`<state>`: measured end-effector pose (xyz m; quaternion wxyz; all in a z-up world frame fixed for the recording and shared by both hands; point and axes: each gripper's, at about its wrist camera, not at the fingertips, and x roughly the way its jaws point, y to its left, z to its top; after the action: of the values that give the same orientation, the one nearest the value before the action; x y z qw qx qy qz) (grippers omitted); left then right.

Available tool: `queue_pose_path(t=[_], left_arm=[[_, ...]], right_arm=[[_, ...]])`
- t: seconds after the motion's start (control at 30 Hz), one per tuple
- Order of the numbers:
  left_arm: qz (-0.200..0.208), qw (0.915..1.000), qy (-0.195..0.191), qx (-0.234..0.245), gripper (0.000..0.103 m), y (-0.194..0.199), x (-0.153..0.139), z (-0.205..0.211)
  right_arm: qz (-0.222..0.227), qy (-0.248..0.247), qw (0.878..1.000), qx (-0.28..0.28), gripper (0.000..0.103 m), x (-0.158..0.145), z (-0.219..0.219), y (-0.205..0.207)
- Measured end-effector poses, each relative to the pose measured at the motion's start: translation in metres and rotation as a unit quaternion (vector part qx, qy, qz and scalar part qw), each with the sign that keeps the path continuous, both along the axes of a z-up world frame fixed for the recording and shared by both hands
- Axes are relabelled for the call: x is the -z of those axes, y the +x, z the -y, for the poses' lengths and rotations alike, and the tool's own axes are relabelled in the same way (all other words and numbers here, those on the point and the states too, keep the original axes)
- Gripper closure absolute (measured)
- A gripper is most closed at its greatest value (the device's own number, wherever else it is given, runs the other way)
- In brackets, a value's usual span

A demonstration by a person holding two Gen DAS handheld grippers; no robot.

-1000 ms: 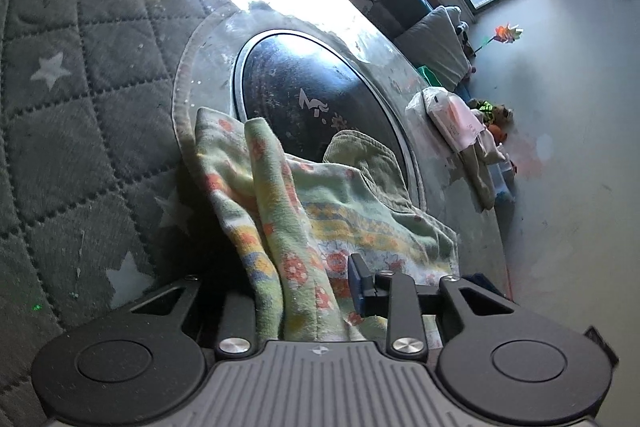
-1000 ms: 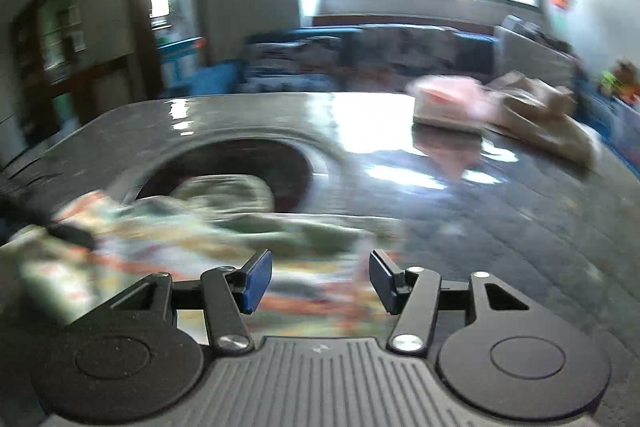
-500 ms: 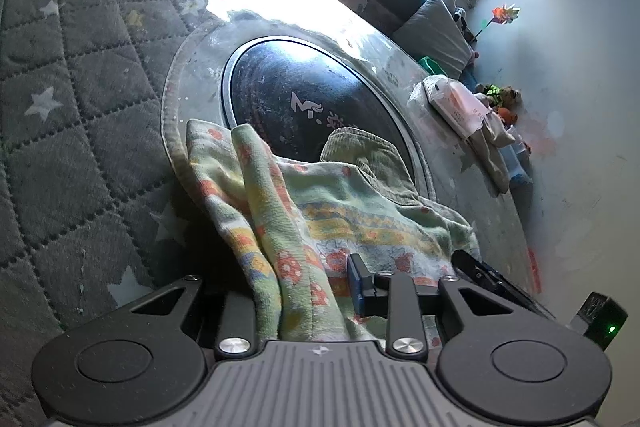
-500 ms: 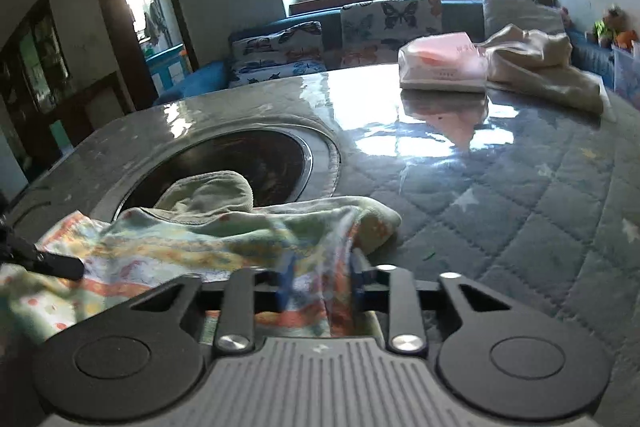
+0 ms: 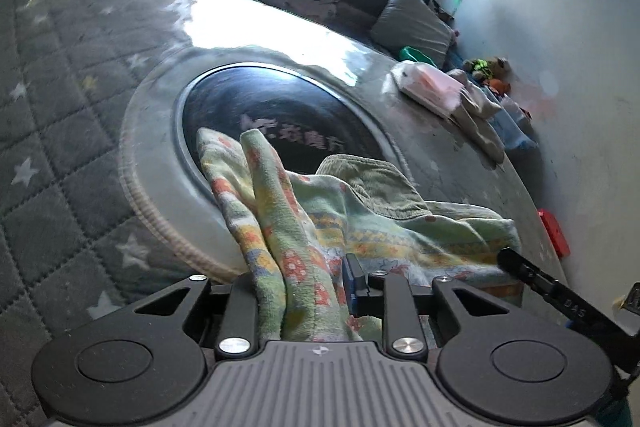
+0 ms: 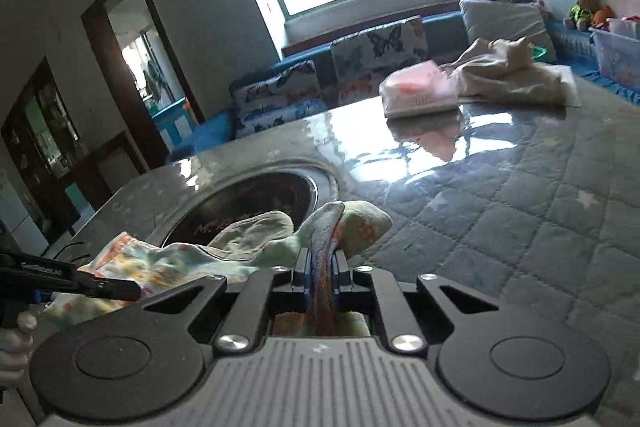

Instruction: Fold clothes

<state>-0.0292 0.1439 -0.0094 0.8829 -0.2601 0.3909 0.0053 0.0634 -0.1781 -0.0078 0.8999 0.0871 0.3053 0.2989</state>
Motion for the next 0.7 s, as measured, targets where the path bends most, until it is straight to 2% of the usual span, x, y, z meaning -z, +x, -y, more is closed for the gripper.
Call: queue_pose_path(t=[0.2, 0.7], left_arm=[[0.01, 0.9989, 0.026, 0.037, 0.081, 0.011, -0.008, 0.028], [0.019, 0.9905, 0.071, 0.116, 0.085, 0.041, -0.023, 0.101]], right_arm=[[0.017, 0.005, 1.0, 0.025, 0.095, -0.01, 0.026, -0.018], [0.057, 0.002, 0.996, 0.072, 0.095, -0.033, 0.073, -0.03]])
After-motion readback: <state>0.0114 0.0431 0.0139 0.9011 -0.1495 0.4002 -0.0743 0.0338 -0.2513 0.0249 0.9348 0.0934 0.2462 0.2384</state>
